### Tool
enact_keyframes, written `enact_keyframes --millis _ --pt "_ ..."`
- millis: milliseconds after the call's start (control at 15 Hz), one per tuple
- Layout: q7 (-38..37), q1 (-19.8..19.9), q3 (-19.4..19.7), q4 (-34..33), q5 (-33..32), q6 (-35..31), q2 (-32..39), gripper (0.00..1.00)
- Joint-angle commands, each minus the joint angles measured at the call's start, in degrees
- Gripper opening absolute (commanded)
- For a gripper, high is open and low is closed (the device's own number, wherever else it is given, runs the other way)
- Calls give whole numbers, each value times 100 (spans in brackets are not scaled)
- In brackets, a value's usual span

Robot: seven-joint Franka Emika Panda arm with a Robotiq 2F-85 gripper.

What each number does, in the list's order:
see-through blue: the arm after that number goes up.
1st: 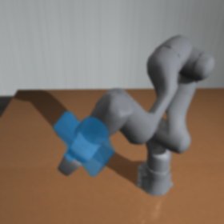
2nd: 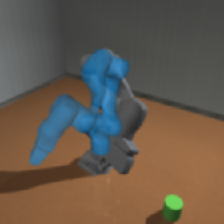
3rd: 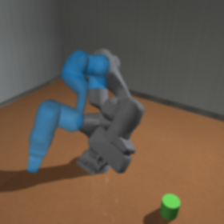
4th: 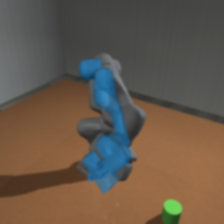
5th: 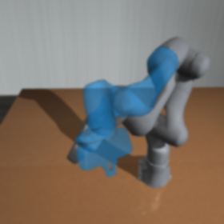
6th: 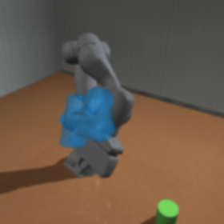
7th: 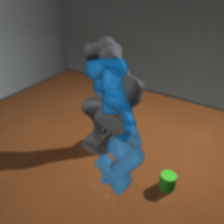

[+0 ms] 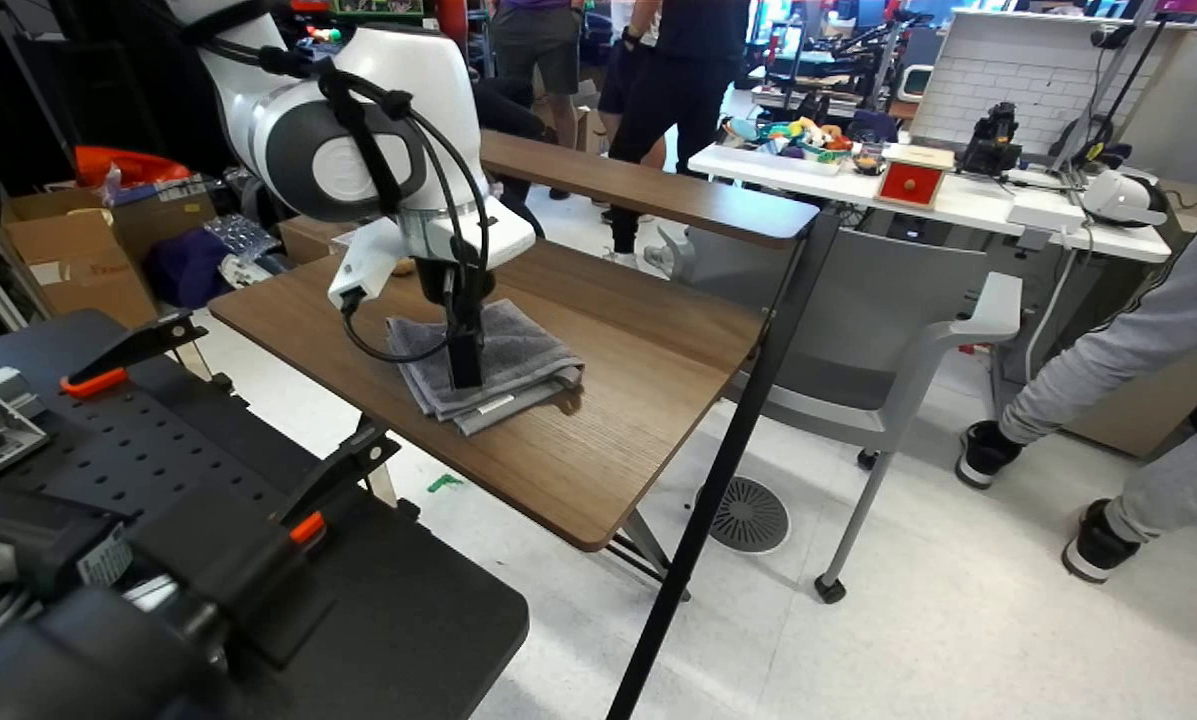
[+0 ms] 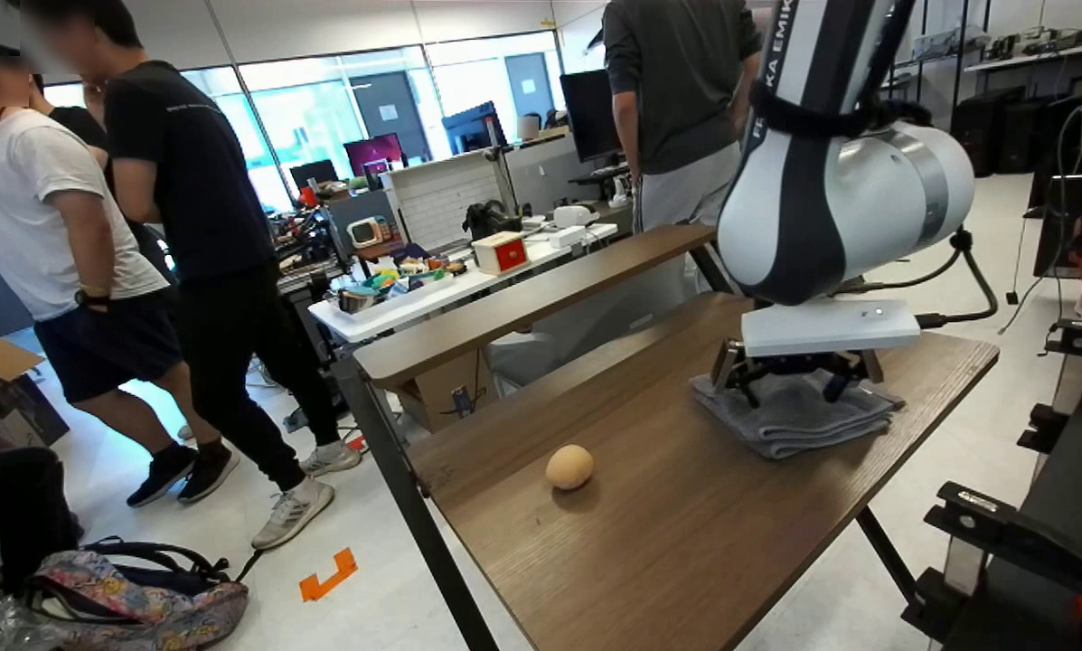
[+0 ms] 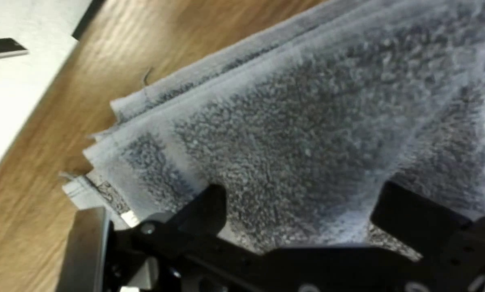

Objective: Use the grey towel to wipe the table

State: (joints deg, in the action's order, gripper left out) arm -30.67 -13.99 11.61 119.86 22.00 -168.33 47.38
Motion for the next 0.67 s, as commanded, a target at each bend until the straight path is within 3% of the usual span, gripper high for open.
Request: enact_keyframes --millis 0,400,600 --pt "-811 -349 712 66 -214 508 263 100" --pt "-1805 -238 1181 -44 -670 965 414 100" --pt "-1992 -99 1111 -62 -865 909 422 100"
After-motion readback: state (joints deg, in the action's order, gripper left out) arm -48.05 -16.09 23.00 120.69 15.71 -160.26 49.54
